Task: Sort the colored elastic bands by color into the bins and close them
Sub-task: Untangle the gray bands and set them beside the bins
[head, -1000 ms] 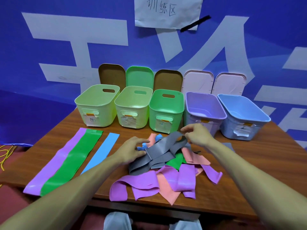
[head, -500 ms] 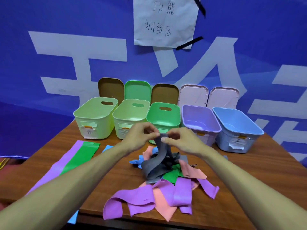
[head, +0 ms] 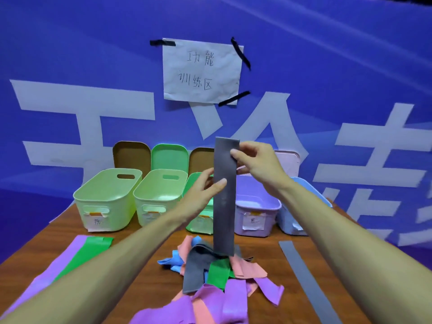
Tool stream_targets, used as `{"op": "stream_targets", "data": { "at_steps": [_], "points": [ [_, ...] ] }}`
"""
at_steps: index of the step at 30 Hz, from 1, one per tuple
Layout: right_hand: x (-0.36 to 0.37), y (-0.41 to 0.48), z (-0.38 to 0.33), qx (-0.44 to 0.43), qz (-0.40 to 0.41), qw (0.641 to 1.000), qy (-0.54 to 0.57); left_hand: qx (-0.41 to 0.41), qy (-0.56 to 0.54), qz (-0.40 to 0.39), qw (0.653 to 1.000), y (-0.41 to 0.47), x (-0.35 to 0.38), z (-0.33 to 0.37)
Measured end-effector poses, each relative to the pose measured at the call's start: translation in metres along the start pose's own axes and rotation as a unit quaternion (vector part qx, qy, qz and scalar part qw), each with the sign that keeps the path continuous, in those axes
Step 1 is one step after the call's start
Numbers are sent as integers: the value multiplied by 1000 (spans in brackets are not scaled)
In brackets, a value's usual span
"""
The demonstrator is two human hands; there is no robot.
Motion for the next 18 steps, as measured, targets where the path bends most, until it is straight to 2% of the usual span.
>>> {"op": "stream_targets", "data": {
  "at_steps": [6, 10, 14, 18],
  "points": [
    [-35, 5, -13, 5, 76, 996, 37, -14, 51, 0, 999, 8, 32, -15],
    [-67, -11, 0, 30, 127, 991, 24, -54, 108, -47, 992, 6, 66, -34],
    [-96, -36, 25, 68, 136, 988, -19, -89, 87, -106, 987, -8, 115, -56],
    [-126, -61, 61, 106, 110, 984, -87, -142, 75, -153, 975, -23, 167, -91]
  ]
}}
Point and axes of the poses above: each hand's wrist, its own y-axis towards the middle knuckle, its own x-axis out of the palm, z = x × y, the point moved 5 cm from there along y, towards the middle knuckle, and after that the axes turned 10 degrees about -x, right-handed, at the moved point
